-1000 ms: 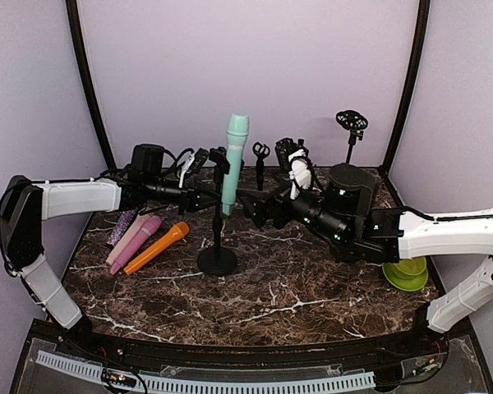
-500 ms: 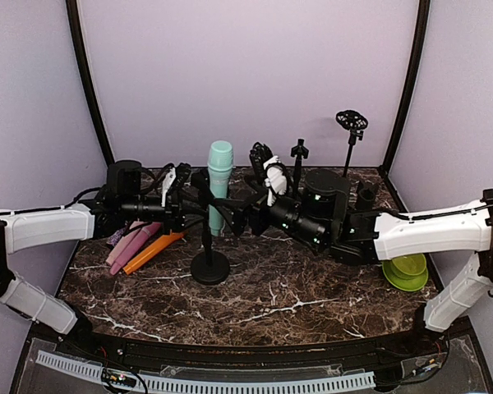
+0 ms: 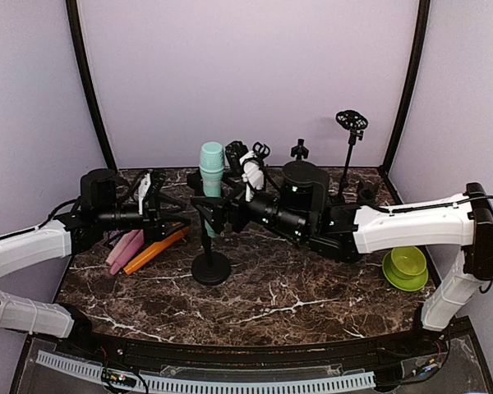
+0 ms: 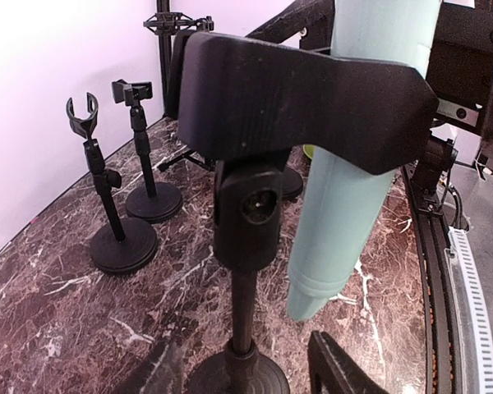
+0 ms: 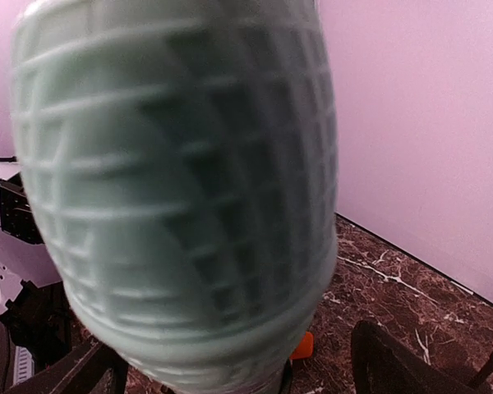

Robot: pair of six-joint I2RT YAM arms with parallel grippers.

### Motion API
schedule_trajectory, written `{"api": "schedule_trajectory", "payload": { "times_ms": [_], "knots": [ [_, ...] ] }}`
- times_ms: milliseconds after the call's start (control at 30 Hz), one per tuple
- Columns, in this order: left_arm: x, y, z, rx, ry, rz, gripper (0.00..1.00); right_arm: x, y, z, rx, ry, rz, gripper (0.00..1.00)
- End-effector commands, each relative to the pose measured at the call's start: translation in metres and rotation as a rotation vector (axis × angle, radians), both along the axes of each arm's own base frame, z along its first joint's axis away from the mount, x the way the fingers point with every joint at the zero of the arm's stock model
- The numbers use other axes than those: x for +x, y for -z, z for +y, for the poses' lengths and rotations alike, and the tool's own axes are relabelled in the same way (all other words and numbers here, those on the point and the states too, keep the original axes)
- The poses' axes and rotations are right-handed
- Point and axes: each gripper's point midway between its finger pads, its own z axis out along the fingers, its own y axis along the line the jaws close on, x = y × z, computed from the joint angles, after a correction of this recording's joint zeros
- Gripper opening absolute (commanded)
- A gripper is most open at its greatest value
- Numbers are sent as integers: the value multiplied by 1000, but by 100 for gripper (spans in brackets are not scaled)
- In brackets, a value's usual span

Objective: Remove the microphone from the stand
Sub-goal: Place the microphone stand with the microphone at the center of the board, then hold the microphone stand at the center of the board.

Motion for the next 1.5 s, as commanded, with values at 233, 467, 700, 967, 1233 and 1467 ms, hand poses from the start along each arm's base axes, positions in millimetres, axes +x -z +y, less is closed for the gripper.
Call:
{"api": "schedule_trajectory", "payload": {
  "times_ms": [233,467,700,967,1233,1467],
  "knots": [
    [-22,-49,4,-3,194,-56,65,0,-13,6,-23,31,-76,41],
    [-26,-84,-5,-50,377,-53,68,-20,-19,5,-52,-90,-155,20],
    [-18,-98,-12,-38,466,-92,75,-19,-29,1,-38,-244,-140,28],
    [-13,-100,-15,-23,517,-74,71,-5,-41,-2,-43,-262,-113,46],
    [-6,-99,-18,-6,529,-71,68,-9,-51,-3,-24,-275,-109,99],
    [-5,-101,-31,-6,562,-88,66,-17,-79,-27,83,-245,-123,95]
  ]
}}
